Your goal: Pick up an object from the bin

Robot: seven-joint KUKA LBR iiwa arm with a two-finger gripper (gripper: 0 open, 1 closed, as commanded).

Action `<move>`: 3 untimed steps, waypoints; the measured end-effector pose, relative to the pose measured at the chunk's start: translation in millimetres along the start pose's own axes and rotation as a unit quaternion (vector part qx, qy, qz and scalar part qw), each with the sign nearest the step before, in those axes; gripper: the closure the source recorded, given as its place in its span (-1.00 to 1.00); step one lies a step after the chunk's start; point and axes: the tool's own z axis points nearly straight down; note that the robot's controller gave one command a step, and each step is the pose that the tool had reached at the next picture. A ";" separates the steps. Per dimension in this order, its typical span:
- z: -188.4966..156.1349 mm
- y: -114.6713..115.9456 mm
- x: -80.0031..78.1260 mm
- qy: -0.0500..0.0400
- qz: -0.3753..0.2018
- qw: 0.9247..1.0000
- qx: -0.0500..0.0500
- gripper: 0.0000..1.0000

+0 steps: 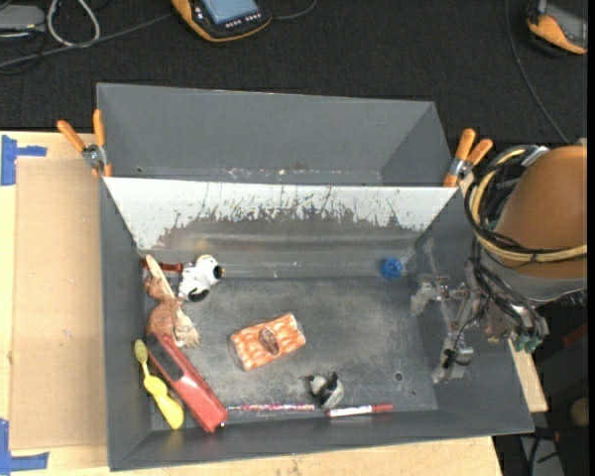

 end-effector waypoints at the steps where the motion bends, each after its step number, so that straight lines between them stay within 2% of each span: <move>1: -3.2 0.4 -1.6 -0.003 -0.002 1.000 0.001 -1.00; 2: 47.0 50.2 -17.2 -0.005 0.045 0.999 0.000 -1.00; 3: 72.9 78.1 -18.8 -0.003 0.045 0.999 0.000 -1.00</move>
Offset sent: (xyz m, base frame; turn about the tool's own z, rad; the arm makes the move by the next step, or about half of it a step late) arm 0.0225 0.0755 -0.0711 0.1216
